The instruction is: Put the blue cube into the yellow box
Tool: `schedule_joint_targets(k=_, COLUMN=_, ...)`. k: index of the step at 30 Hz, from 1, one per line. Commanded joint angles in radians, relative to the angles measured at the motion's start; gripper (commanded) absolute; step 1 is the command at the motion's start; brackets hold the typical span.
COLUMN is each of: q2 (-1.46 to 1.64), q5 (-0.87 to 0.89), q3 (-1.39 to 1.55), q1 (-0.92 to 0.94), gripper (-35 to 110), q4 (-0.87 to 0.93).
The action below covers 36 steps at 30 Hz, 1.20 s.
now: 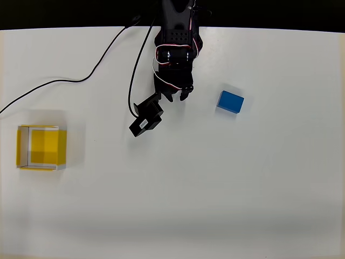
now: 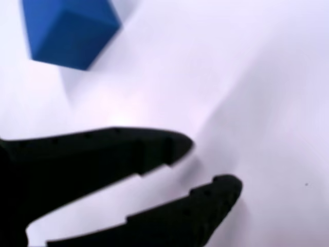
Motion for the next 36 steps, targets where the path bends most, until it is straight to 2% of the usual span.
schedule_joint_targets(k=1, q2=-0.086, q5=-0.054, q3=-0.255, q1=-0.035, gripper=24, q4=-0.006)
schedule_joint_targets(k=7, q2=-0.253, q5=-0.054, q3=-0.468, q1=-0.124, gripper=38, q4=-0.015)
schedule_joint_targets(k=14, q2=-0.486, q5=0.035, q3=-0.707, q1=-0.299, gripper=47, q4=0.018)
schedule_joint_targets(k=25, q2=-0.764, q5=0.081, q3=-0.879, q1=-0.572, gripper=48, q4=-0.003)
schedule_joint_targets(k=36, q2=-1.042, q5=0.043, q3=-1.008, q1=-0.676, gripper=46, q4=-0.023)
